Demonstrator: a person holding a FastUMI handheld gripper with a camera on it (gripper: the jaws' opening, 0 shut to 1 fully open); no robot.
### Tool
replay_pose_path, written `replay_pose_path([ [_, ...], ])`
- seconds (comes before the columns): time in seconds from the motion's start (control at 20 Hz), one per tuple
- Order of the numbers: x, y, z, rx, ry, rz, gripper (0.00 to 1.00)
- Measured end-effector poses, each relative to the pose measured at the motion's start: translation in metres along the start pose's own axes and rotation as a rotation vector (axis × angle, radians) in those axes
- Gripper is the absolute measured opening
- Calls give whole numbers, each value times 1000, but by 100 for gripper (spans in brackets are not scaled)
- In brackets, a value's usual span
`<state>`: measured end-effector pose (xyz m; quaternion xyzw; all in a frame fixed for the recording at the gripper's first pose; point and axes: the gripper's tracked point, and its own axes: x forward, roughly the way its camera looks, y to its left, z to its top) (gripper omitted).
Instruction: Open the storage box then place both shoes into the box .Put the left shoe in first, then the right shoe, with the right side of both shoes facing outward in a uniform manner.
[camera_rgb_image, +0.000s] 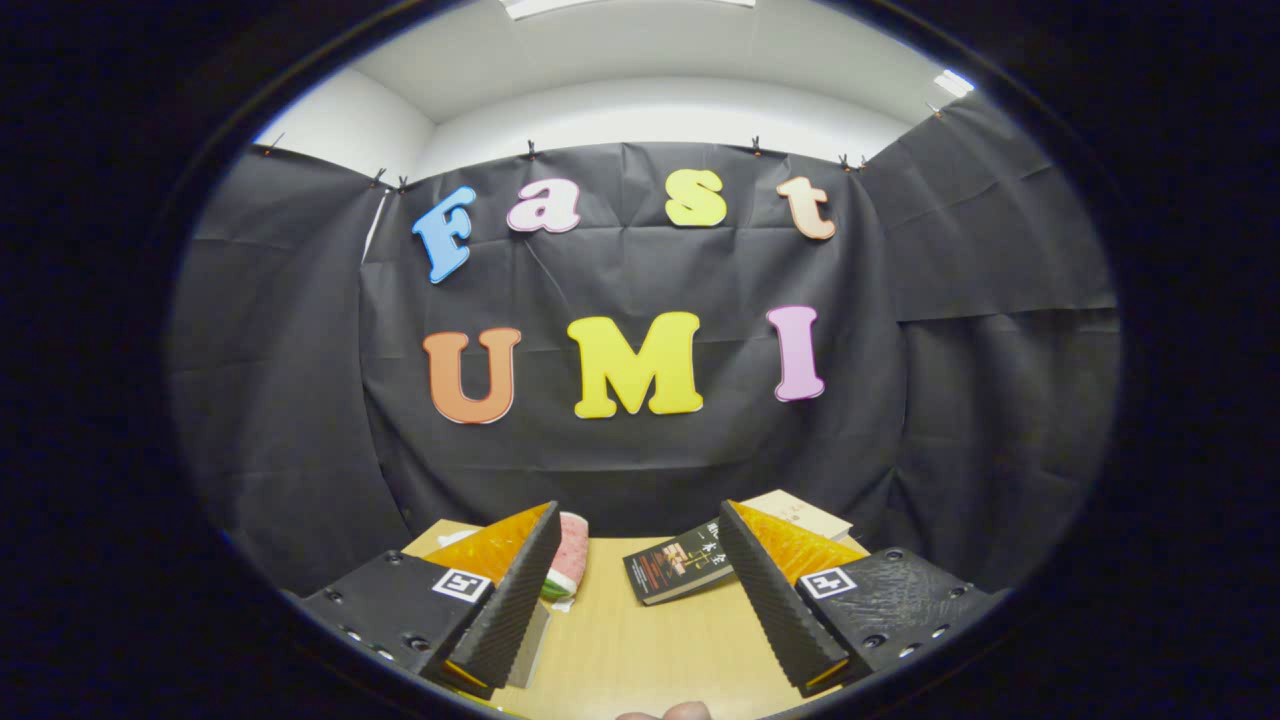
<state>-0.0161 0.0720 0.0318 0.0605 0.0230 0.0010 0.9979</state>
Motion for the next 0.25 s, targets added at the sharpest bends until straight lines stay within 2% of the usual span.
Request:
replay_pose_path([
  [0.25,2,6,-2,-3,-2,-4,96],
])
